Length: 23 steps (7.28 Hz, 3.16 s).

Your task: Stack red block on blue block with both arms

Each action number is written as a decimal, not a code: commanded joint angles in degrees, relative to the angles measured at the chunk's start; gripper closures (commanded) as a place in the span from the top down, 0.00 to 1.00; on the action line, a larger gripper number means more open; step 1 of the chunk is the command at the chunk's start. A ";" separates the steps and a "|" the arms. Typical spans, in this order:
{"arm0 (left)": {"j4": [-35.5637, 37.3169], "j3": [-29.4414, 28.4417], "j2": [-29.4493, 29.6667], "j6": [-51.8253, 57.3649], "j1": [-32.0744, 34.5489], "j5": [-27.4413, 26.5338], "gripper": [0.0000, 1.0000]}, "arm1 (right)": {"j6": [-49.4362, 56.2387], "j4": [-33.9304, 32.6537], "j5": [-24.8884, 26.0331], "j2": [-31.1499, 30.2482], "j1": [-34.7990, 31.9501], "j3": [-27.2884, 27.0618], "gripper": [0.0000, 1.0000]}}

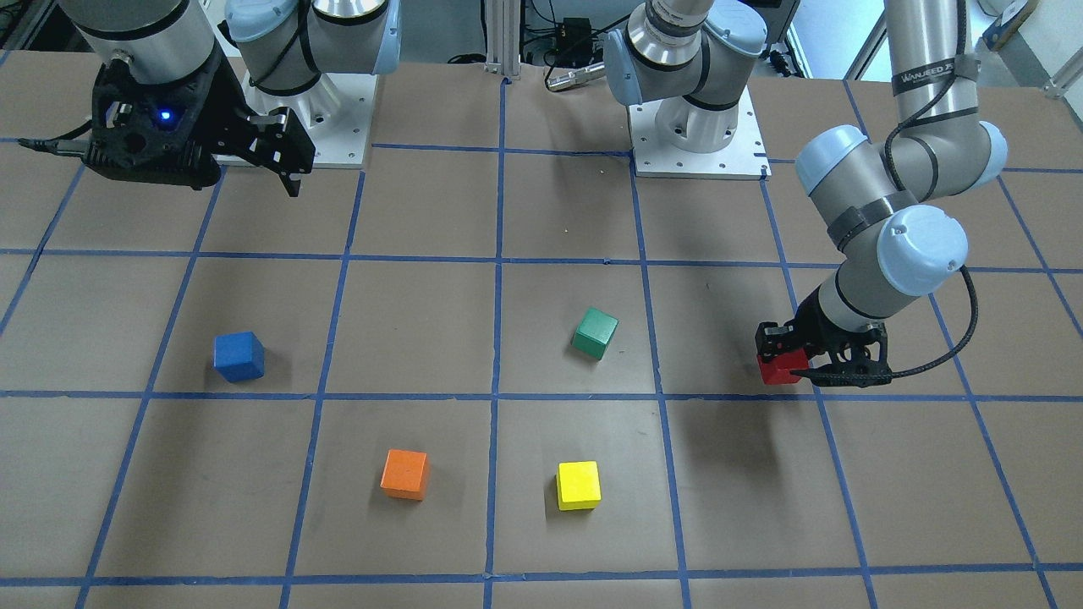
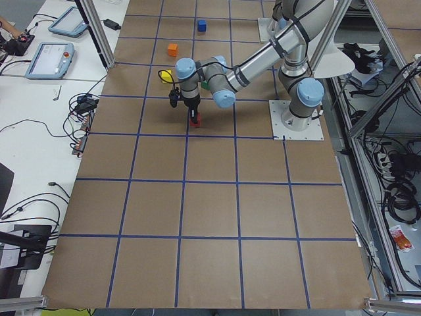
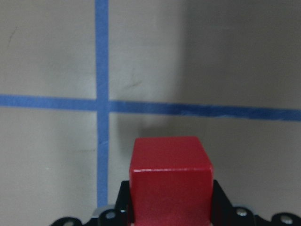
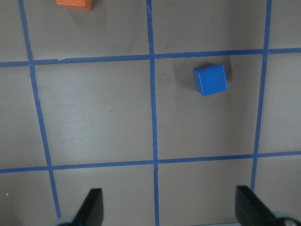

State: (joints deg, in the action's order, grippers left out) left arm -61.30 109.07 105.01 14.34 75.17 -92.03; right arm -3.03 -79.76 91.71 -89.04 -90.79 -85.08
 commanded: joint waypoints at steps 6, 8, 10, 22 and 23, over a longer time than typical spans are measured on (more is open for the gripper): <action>-4.39 -13.62 6.15 -32.60 33.35 5.28 0.00 | 0.04 0.04 0.05 0.00 -0.09 0.00 1.00; 1.60 -13.71 10.28 -36.65 36.18 7.74 0.00 | 0.05 0.13 0.14 0.00 -0.09 -0.52 1.00; 6.27 -13.79 14.85 -36.49 36.98 7.14 0.02 | 0.05 0.04 0.14 0.00 -0.09 -0.79 1.00; -35.56 -26.75 -12.79 -5.81 13.78 3.70 1.00 | -0.14 -8.46 -0.74 7.37 -0.53 -0.62 1.00; -30.77 -22.71 -14.12 -6.07 14.30 3.70 1.00 | -0.65 -9.18 -0.74 8.86 -0.61 -0.53 1.00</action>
State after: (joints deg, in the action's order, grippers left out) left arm -95.26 81.96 93.27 8.17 89.64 -88.41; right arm -3.49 -86.94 90.98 -82.13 -91.27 -85.69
